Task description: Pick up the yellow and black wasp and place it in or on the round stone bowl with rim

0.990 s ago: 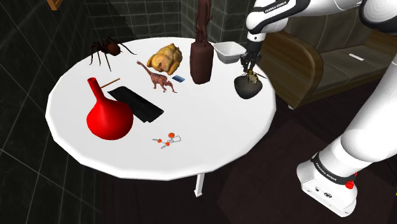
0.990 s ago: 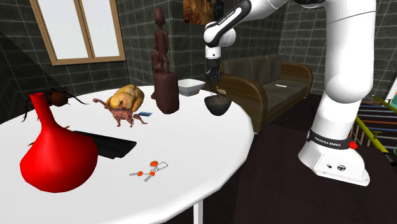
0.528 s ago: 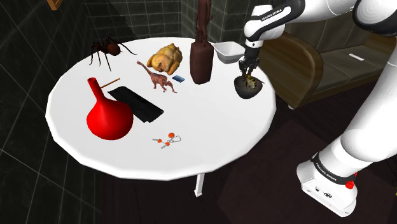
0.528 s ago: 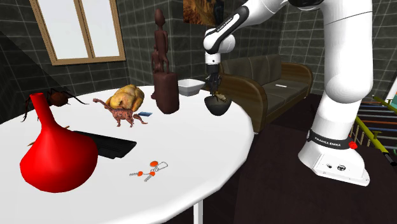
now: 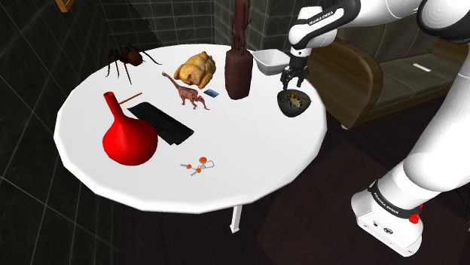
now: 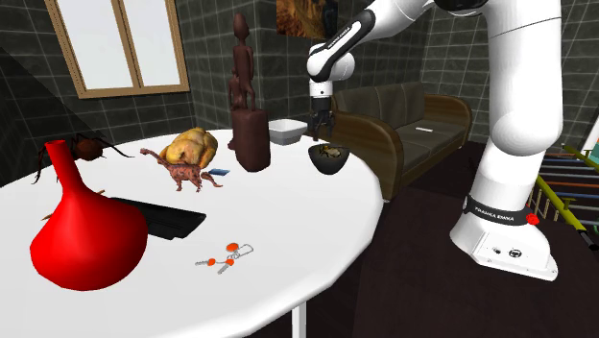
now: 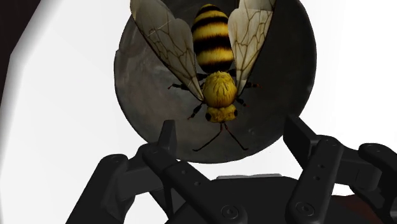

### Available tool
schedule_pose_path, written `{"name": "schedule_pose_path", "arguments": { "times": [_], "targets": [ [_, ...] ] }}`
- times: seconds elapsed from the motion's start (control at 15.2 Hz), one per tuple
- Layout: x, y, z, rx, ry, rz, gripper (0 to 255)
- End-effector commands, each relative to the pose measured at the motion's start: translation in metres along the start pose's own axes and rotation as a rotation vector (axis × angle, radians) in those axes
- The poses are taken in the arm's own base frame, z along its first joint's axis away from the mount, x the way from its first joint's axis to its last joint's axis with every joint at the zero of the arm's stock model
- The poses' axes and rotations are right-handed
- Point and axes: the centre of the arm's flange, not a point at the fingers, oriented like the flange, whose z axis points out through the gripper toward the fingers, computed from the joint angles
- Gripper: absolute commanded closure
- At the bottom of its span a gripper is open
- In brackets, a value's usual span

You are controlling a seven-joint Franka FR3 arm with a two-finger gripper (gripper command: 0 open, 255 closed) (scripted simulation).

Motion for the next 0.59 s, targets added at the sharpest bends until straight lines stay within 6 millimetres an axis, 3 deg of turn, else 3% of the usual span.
{"name": "schedule_pose_path", "arguments": {
  "times": [0.0, 0.13, 0.4, 0.53],
  "targets": [
    [0.000, 0.000, 0.000, 0.000, 0.000, 0.000, 0],
    [0.000, 0.000, 0.000, 0.000, 0.000, 0.000, 0],
    [0.000, 0.000, -0.050, 0.000, 0.000, 0.000, 0],
    [0.000, 0.000, -0.050, 0.000, 0.000, 0.000, 0]
  ]
}}
